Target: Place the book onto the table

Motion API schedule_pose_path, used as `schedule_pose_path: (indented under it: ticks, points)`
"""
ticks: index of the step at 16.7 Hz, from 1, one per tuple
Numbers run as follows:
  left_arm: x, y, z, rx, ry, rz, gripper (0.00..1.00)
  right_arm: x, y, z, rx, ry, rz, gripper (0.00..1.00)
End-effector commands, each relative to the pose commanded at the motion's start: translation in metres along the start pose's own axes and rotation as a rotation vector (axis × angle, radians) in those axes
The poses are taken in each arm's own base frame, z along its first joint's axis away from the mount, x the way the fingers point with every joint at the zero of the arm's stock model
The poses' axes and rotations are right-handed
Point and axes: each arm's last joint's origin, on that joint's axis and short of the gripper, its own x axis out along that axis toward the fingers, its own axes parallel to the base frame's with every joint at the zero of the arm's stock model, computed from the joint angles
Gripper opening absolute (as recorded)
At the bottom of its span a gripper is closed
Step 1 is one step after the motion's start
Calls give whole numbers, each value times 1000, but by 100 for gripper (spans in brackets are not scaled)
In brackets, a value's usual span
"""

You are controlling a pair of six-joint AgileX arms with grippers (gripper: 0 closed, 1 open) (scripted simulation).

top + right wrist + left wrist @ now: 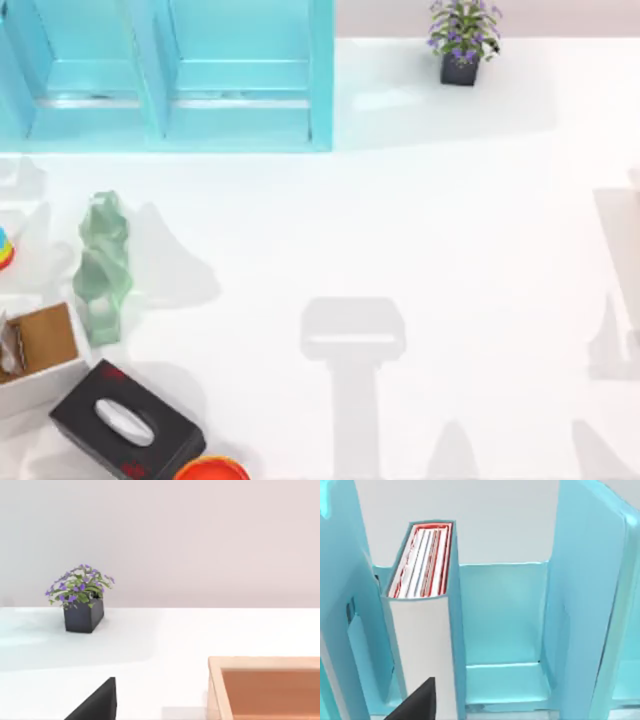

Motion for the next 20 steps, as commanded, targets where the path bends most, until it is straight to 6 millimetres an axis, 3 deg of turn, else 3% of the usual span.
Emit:
schedule_pose_path:
  ticks: [4, 8, 16, 20]
  points:
    - [40, 44, -51, -14, 36, -9, 100, 0, 0, 0, 0, 0, 0, 100]
    - [55, 65, -82, -19, 46, -15, 100, 0, 0, 0, 0, 0, 0, 100]
    - [59, 62, -80, -20, 46, -17, 100, 0, 0, 0, 0, 0, 0, 100]
    - [91, 51, -67, -24, 44, -15, 100, 0, 0, 0, 0, 0, 0, 100]
